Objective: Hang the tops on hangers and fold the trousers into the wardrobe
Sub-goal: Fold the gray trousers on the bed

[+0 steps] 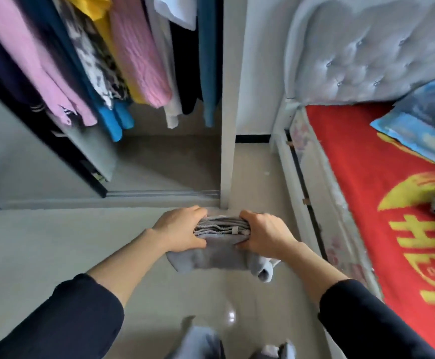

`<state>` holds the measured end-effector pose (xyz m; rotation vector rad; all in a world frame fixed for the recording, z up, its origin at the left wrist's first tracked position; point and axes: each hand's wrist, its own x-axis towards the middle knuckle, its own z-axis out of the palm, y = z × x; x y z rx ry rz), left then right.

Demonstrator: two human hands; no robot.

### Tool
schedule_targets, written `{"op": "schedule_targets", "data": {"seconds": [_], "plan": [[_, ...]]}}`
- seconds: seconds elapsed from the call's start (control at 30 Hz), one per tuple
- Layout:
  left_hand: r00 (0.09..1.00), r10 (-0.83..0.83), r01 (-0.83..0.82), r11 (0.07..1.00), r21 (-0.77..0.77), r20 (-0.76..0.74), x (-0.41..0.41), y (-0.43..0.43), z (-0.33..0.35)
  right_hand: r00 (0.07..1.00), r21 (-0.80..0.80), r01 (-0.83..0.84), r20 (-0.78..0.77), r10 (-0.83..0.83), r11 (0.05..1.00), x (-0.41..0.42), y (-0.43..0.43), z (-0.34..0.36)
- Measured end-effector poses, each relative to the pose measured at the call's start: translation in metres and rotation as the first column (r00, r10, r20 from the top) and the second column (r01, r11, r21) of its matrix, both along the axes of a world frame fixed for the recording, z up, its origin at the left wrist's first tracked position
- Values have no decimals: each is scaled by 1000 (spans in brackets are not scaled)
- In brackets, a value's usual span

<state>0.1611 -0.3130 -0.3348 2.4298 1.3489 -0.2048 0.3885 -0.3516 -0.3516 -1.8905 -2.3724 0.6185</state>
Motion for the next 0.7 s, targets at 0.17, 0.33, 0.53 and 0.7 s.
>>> {"op": "schedule_targets", "data": {"seconds": [0.17,0.33,0.53,0.7], "plan": [[990,143,-144,987,69,7,-101,69,10,993,38,-115,25,114,993,-101,99,7],[977,213,-207,971,115,-33,-169,137,3,979,73,-204,22,203,976,-168,184,-1],[960,270,-268,963,42,-71,-233,239,-52,970,4,-244,22,244,970,-236,298,-53],[955,285,-285,958,15,-79,-279,322,-119,971,-76,-238,4,239,968,-288,383,-116]]}}
